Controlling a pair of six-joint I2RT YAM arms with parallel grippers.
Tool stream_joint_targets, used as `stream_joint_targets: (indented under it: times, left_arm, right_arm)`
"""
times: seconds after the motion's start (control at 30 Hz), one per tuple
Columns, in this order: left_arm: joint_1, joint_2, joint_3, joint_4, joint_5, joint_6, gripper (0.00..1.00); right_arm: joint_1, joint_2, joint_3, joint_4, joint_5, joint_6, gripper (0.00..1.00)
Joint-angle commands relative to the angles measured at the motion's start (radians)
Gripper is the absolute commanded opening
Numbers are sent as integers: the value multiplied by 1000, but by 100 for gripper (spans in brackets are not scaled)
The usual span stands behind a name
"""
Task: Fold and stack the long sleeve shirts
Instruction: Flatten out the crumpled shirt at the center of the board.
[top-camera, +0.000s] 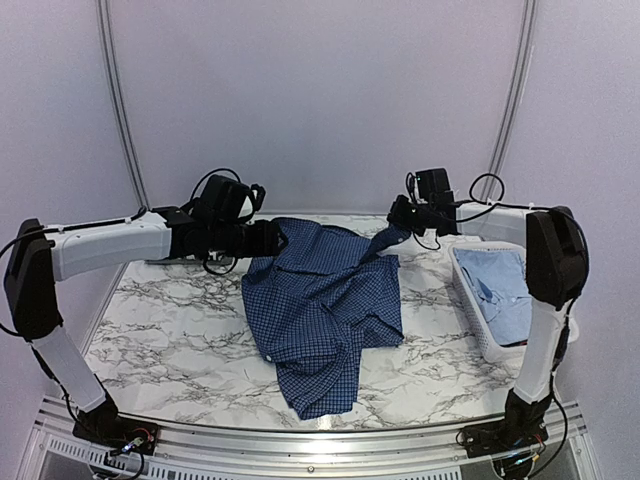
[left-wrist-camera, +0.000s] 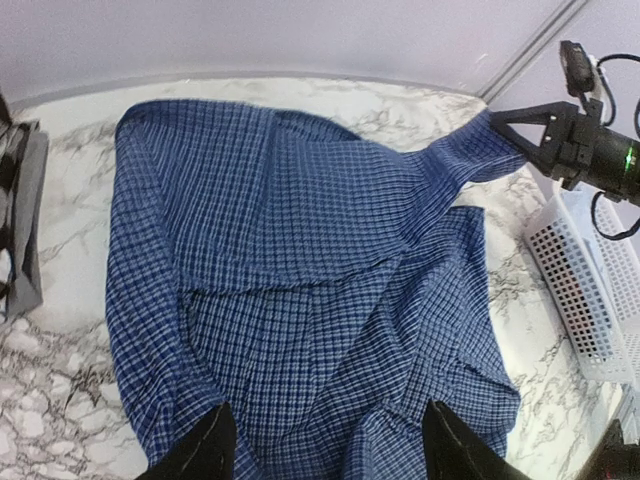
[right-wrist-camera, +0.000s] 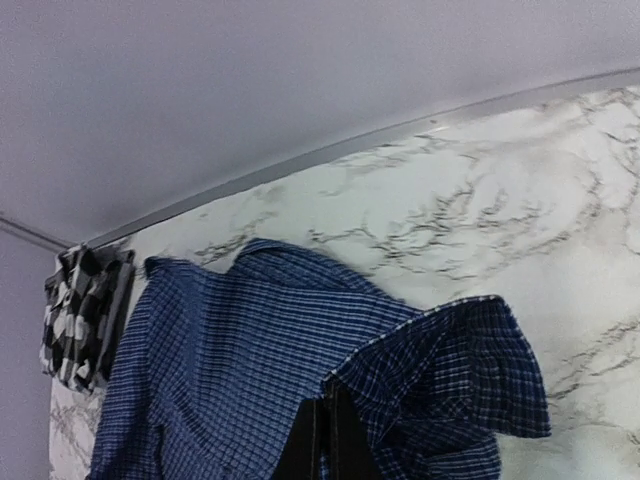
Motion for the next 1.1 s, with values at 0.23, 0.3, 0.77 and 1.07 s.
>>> stream_joint_targets:
  times: [0.23, 0.3, 0.77, 1.07]
  left_arm:
    - [-46, 172, 189, 191, 170, 154, 73]
    - [-53, 199, 208, 214, 158, 150, 76]
    - [-66, 349, 312, 343, 26, 103, 76]
    - [-87, 429, 425, 377, -97, 80, 53]
  right_arm:
    - [212, 23, 301, -113, -170, -73, 0]
    - [229, 36, 327, -111, -199, -52, 0]
    - [275, 56, 356, -70, -256, 59, 0]
    - [278, 34, 315, -36, -277, 105, 0]
